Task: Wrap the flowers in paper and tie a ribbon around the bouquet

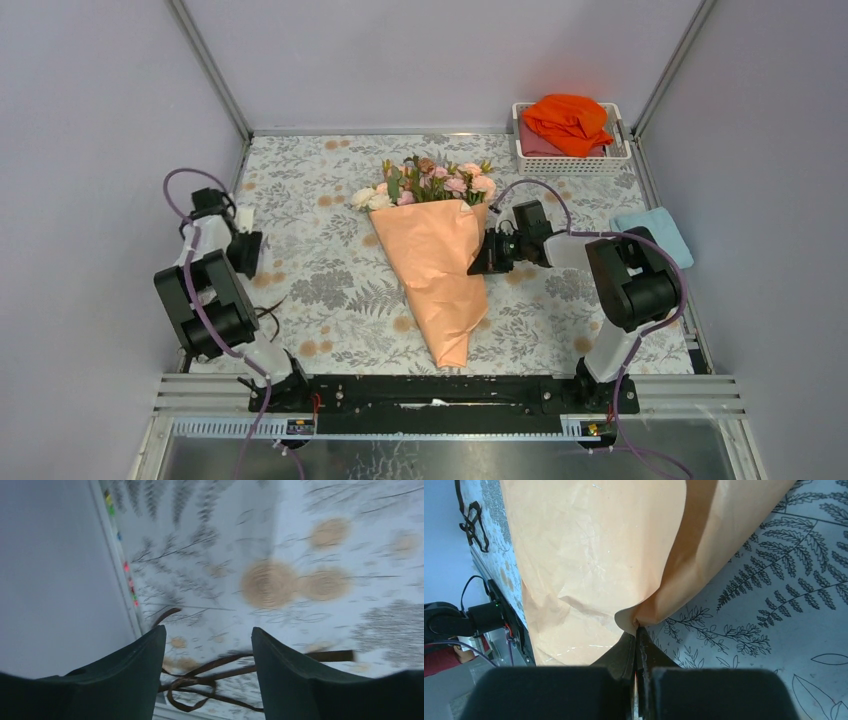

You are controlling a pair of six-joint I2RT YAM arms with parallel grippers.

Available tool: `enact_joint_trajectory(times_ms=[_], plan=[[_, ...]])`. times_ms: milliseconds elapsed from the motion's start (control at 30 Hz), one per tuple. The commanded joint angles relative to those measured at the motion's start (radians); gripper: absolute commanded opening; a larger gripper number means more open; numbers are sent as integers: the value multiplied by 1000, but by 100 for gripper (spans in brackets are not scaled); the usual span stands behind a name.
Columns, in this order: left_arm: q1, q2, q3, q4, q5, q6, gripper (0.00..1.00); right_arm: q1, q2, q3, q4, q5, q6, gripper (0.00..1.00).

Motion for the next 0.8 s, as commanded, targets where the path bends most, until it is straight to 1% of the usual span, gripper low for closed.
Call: enact_joint_trajectory(times_ms=[0, 100, 200, 267, 367, 467, 667, 700, 767], plan=[[162, 32, 37, 14, 24, 176, 68, 20, -41, 47, -51, 36, -53, 0], [211, 76, 36, -34, 59, 306, 70, 20, -44, 45, -57, 44, -63, 0], [220, 97, 9, -29, 81, 423, 71, 21, -44, 46, -63, 49, -73, 0], [232, 121, 30, -55, 101, 466, 71, 21, -41, 48, -68, 53, -77, 0], [255, 187, 98, -102, 118, 483, 71, 20, -42, 48, -70, 57, -79, 0], [264, 249, 130, -128, 118, 481, 67, 21, -41, 44, -65, 59, -77, 0], [264, 258, 65, -142, 198, 515, 63, 21, -36, 43, -60, 59, -72, 0], [262, 255, 55, -140, 205, 521, 61, 21, -36, 44, -61, 60, -71, 0], [262, 252, 38, -120, 208, 522, 52, 21, -38, 47, -59, 59, -72, 0]])
